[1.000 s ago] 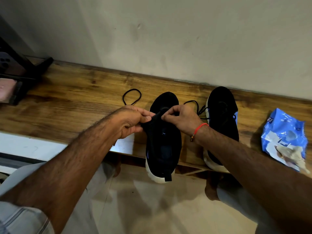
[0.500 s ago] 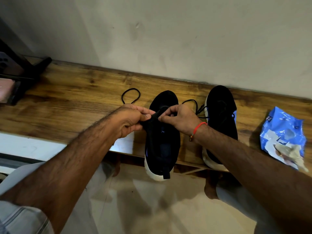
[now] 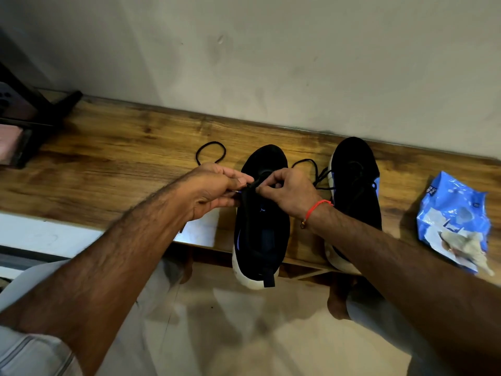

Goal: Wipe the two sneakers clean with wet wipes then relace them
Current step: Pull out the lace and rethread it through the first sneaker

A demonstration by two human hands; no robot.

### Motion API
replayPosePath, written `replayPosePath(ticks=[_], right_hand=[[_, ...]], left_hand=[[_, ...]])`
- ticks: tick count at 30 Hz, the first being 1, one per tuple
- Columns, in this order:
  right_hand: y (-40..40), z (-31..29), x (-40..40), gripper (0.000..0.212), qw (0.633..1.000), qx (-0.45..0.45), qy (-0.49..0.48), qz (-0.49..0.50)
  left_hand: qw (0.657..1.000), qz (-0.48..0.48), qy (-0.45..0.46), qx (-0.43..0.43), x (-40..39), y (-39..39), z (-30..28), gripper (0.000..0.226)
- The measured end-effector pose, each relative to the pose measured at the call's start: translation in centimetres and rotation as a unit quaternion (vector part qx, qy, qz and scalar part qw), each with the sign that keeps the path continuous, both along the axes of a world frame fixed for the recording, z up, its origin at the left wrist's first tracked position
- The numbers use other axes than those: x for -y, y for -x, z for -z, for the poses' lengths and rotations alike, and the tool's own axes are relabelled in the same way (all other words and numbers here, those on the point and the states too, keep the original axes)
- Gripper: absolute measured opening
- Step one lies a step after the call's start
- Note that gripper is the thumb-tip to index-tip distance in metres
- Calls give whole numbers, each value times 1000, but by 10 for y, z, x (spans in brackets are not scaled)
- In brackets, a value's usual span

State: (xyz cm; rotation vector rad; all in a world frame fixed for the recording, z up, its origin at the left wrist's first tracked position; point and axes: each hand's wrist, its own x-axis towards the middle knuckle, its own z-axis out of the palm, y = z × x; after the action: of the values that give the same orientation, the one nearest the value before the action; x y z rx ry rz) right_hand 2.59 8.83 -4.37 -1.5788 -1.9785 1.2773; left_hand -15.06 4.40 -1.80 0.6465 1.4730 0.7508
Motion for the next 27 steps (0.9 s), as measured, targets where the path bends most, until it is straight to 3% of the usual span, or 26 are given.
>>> replayPosePath(ticks=[3,11,14,16,19,22,24,25,26,27], right_hand=[[0,-1,0,12,1000,-10,9,3],[0,-2,0,10,1000,-25,10,1],[-2,-6,4,35,999,-23,-33,-26],[-3,-6,6,58,990,79,-89,-74],[-5,-9,5,61,984,132,-84,-83],[-8,-16,5,40,983,142,-70,-90],[-9,-17,6,36,981,154,-74,-93],[-8,-17,7,39,980,157,-75,-95],[-7,-19,8,44,980,160,-74,-94],[-7,-19,9,48,980,162,-73,-93]], left_hand=[[1000,4,-5,3,1,1,-1,23],[993,-41,-39,-102,5,-20,10,14],[991,-52,-39,-119,2,-22,9,13],[989,-55,-35,-133,1,-20,6,16],[984,-94,-50,-141,-4,-11,-5,23],[954,-277,-111,-12,-14,8,-22,31],[892,-406,-153,129,-18,24,-32,33],[869,-438,-168,157,-19,30,-32,33],[871,-438,-174,138,-19,33,-32,32],[896,-401,-173,75,-19,32,-30,32]])
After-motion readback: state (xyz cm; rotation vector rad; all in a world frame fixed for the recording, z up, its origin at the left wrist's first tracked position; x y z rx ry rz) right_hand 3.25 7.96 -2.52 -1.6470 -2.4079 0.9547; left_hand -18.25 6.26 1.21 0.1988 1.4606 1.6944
